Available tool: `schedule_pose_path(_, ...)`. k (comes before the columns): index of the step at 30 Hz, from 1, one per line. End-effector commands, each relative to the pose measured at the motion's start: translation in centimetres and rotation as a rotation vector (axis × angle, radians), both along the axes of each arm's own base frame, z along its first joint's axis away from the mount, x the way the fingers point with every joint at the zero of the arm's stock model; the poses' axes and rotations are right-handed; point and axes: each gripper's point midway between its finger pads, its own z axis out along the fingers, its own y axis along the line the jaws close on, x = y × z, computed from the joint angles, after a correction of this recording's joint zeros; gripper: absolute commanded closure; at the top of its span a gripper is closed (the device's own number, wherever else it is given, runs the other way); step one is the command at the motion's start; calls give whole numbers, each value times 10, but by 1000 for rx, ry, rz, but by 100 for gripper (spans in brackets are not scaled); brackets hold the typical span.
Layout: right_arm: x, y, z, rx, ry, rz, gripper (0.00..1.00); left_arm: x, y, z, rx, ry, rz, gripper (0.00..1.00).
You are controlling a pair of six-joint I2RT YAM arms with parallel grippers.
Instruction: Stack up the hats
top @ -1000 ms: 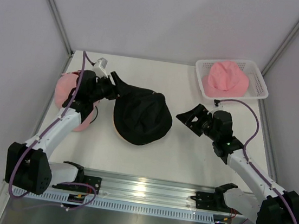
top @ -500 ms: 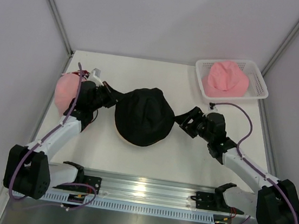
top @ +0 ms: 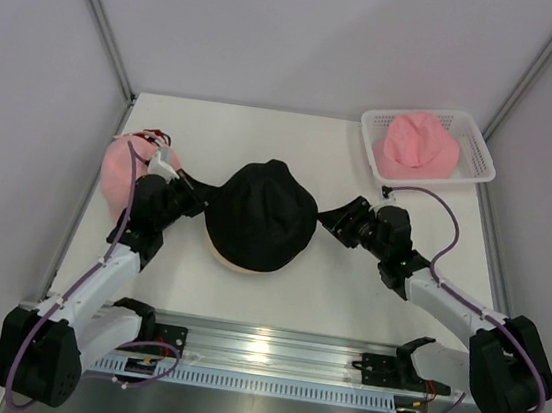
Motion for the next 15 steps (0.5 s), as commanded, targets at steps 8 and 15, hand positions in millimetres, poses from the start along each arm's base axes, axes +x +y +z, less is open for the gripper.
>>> schedule_pose_path(8,5,31,3,59,-13,69,51,-16,3,-32,18,80,20,99)
schedule_pose_path(15,7,29,15,69,-42,51,85,-23,0,-46,35,108,19,99)
